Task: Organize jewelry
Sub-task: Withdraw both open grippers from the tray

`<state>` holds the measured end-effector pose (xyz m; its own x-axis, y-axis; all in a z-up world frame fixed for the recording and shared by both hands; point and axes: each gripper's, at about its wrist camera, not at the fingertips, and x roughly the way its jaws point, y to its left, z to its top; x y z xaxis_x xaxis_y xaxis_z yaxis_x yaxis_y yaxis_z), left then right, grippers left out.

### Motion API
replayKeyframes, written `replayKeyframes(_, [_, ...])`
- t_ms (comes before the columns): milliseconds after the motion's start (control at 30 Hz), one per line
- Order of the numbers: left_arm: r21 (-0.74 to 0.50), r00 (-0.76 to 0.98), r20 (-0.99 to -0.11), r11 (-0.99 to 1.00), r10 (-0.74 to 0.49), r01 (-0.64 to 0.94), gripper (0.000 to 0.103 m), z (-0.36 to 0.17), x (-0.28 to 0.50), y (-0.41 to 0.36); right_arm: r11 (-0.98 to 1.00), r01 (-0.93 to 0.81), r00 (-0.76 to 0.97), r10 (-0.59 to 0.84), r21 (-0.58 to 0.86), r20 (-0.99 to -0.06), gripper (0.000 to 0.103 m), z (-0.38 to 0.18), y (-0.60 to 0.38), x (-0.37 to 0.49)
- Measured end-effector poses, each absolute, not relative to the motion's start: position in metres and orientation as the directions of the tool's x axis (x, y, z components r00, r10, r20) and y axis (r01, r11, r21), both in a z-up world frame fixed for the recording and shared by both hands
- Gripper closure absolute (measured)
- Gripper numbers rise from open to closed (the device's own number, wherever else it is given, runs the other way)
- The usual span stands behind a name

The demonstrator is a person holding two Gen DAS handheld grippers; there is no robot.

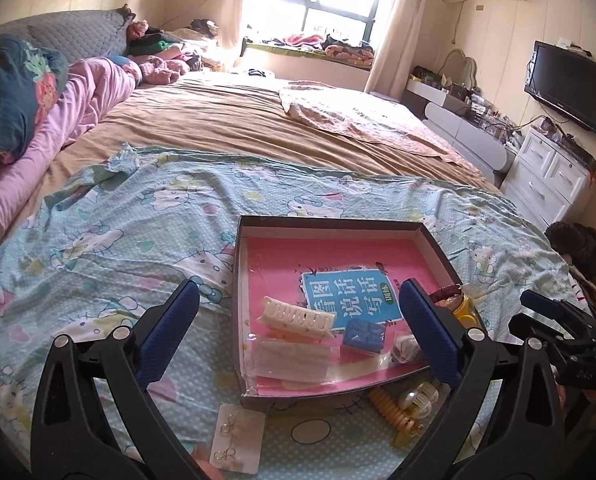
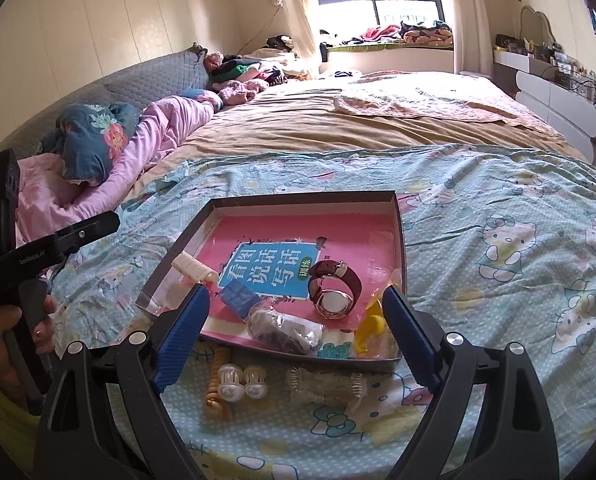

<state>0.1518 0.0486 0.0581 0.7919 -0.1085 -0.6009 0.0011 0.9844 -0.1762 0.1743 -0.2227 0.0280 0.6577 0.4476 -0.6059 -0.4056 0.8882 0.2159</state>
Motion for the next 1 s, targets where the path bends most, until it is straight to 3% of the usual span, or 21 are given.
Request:
replayKeyframes(533, [-0.164,0.825,-0.556,0.986,-0.106,0.016,0.01,0.08,0.113,0.037,0.883,-0.419,0.672,0.457,0.21,-0.583,0.016,0.039,-0.238,0.154])
replayKeyframes(1000, [-0.136,0.811,-0.575,0.99,-0.109,0.037,0.01,0.072,0.102,0.018,0.882,-0.424,0.663,0.457,0.206,-0.593,0.016,0.034,-0.245,0.143])
